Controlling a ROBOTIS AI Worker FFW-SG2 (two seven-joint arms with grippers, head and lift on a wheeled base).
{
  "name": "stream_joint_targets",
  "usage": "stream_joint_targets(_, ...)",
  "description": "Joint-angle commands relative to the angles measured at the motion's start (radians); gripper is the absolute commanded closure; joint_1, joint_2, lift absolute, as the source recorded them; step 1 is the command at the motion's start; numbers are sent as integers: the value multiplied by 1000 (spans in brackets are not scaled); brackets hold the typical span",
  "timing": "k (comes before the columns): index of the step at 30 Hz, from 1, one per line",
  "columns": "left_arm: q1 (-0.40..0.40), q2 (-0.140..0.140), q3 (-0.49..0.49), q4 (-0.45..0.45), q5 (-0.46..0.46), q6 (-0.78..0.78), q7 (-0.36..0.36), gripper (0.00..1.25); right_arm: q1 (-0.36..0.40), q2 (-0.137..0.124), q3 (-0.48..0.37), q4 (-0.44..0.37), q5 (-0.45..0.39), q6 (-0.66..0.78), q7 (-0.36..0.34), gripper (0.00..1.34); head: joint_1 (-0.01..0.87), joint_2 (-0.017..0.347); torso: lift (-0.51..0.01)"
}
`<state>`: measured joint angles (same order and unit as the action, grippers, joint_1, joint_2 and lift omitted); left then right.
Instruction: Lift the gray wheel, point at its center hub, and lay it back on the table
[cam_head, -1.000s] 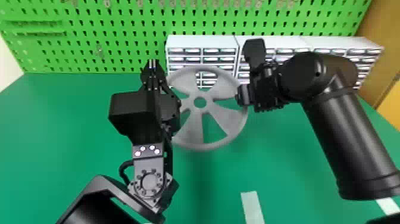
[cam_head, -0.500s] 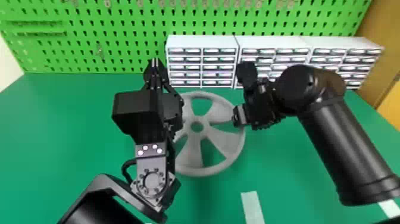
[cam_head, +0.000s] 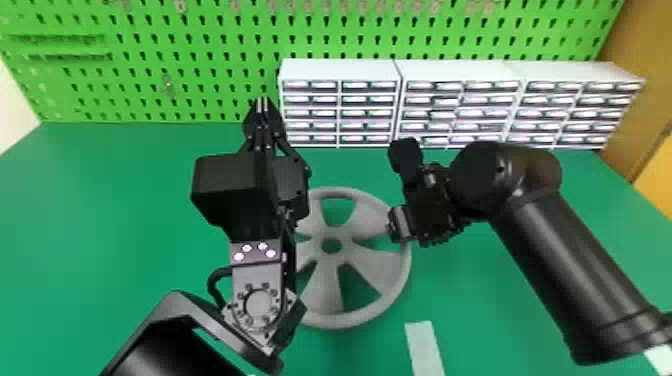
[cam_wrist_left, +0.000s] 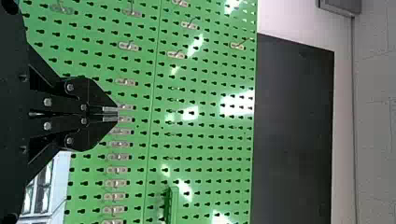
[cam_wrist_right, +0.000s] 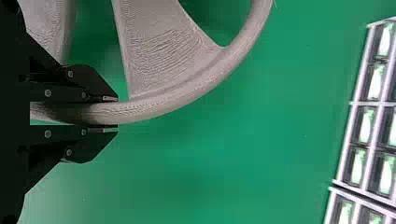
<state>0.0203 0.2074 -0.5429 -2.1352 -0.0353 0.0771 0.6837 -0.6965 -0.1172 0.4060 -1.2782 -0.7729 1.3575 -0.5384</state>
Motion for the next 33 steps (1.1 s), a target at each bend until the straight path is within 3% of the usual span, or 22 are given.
stream_joint_targets(1,0,0,0,1,0,-2,0,1128,12,-4,13,14,-2,-20,0,1165,692,48,-96)
stream_joint_targets(23,-3,0,0,14,-2,-26,0,1127,29,-13,57,97,26,-95,0,1164,692,48,-96)
stream_joint_targets(27,-3,0,0,15,-2,-28,0,1127,40,-16,54,97,30,-123,0,966,692,48,-96)
stream_joint_targets(33,-2,0,1,17,-2,-31,0,1124,45,-16,56,97,40,-130,0,955,692,48,-96)
